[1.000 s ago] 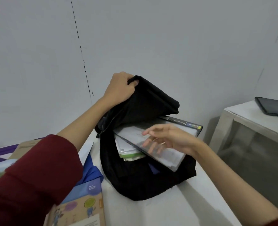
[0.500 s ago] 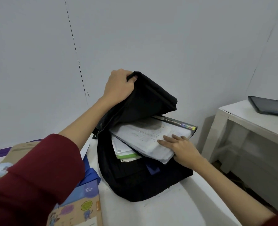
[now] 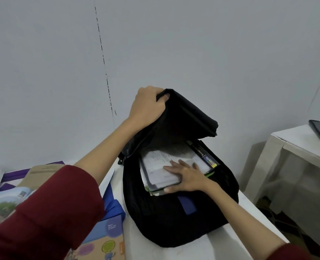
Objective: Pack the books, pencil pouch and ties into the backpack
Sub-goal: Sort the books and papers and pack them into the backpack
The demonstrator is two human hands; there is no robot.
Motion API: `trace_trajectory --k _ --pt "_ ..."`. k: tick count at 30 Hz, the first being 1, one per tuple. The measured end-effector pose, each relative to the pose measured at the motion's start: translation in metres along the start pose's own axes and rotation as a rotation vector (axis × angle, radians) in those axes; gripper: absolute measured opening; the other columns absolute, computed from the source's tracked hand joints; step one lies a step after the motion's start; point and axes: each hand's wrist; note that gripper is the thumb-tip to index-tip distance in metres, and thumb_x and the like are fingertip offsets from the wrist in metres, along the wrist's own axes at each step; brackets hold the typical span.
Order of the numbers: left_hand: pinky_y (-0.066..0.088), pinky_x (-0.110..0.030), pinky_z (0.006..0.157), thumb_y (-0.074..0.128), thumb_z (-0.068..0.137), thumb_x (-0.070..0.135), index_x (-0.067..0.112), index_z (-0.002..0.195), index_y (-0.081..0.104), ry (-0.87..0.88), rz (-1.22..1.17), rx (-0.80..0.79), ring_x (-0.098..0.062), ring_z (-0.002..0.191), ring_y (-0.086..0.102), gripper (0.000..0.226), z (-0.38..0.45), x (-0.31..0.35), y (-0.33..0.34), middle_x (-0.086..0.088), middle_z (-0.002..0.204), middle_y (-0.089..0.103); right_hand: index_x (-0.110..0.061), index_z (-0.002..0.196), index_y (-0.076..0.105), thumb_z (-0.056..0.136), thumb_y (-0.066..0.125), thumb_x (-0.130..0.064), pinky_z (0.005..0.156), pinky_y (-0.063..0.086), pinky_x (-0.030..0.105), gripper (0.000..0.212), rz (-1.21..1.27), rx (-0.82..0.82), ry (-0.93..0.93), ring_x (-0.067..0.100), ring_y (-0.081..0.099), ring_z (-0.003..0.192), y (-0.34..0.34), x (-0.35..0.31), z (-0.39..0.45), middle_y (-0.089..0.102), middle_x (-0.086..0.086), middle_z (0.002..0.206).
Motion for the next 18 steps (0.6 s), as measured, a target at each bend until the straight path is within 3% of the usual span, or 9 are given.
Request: trace_trajectory --k 4,7,9,12,14,16,18 --pt "0.022 -0.025 0.05 0.052 0.091 0.016 0.018 0.05 0.031 0.001 -0.032 0.01 -0.01 0.045 0.026 0.047 0.003 -0.005 0.001 0.006 0.046 0.029 -0.051 0.139 0.032 0.077 0.047 -0.073 0.115 -0.005 0.054 0.067 -0.014 0.083 -0.035 0.011 0.003 0.146 0.009 0.013 -0.003 0.017 -0.018 0.156" --pt "0.021 -0.022 0.048 0.052 0.091 0.016 0.021 0.048 0.031 0.017 -0.032 0.01 -0.008 0.042 0.028 0.048 0.004 -0.006 0.004 0.009 0.043 0.03 -0.053 0.14 0.025 0.064 0.02 -0.084 0.114 -0.006 0.054 0.082 -0.086 0.134 -0.054 0.011 0.001 0.146 0.019 0.007 0.006 0.015 -0.018 0.156" --pt "0.021 -0.022 0.048 0.052 0.091 0.016 0.022 0.048 0.032 0.03 -0.032 0.014 -0.008 0.042 0.03 0.048 0.006 -0.005 0.005 0.009 0.043 0.031 -0.054 0.141 0.02 0.061 0.012 -0.085 0.113 -0.008 0.052 0.086 -0.103 0.148 -0.07 0.011 -0.002 0.146 0.023 0.005 0.013 0.012 -0.018 0.156" --pt "0.023 -0.023 0.05 0.052 0.091 0.017 0.021 0.05 0.034 0.042 -0.036 0.015 -0.009 0.044 0.029 0.046 0.009 -0.004 0.006 0.008 0.045 0.032 -0.048 0.142 0.028 0.056 0.014 -0.09 0.114 -0.006 0.051 0.096 -0.03 0.146 -0.093 0.01 0.003 0.146 0.015 0.008 0.012 0.019 -0.017 0.155" --pt "0.022 -0.022 0.049 0.053 0.091 0.017 0.022 0.049 0.033 0.044 -0.03 0.014 -0.01 0.044 0.028 0.047 0.009 -0.004 0.006 0.009 0.044 0.031 -0.043 0.141 0.035 0.053 0.017 -0.092 0.115 -0.006 0.049 0.102 -0.11 0.177 -0.072 0.01 0.008 0.146 0.003 0.014 0.003 0.025 -0.017 0.153" --pt "0.021 -0.022 0.049 0.053 0.091 0.017 0.022 0.048 0.032 0.046 -0.024 0.014 -0.01 0.043 0.028 0.048 0.008 -0.006 0.006 0.009 0.043 0.029 -0.044 0.141 0.034 0.067 0.032 -0.084 0.115 -0.006 0.047 0.084 -0.236 0.266 0.041 0.016 0.005 0.146 -0.006 0.027 -0.008 0.02 -0.015 0.155" --pt "0.022 -0.024 0.049 0.053 0.09 0.017 0.022 0.048 0.032 0.046 -0.028 0.016 -0.01 0.044 0.028 0.048 0.008 -0.009 0.006 0.008 0.042 0.03 -0.043 0.142 0.034 0.079 0.048 -0.07 0.116 0.004 0.045 0.07 -0.224 0.347 0.182 0.027 0.005 0.146 -0.008 0.043 -0.019 0.012 -0.005 0.159"
Point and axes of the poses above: each hand's wrist, its own z-axis towards the middle knuckle, its own y-axis out of the palm, x = y × z
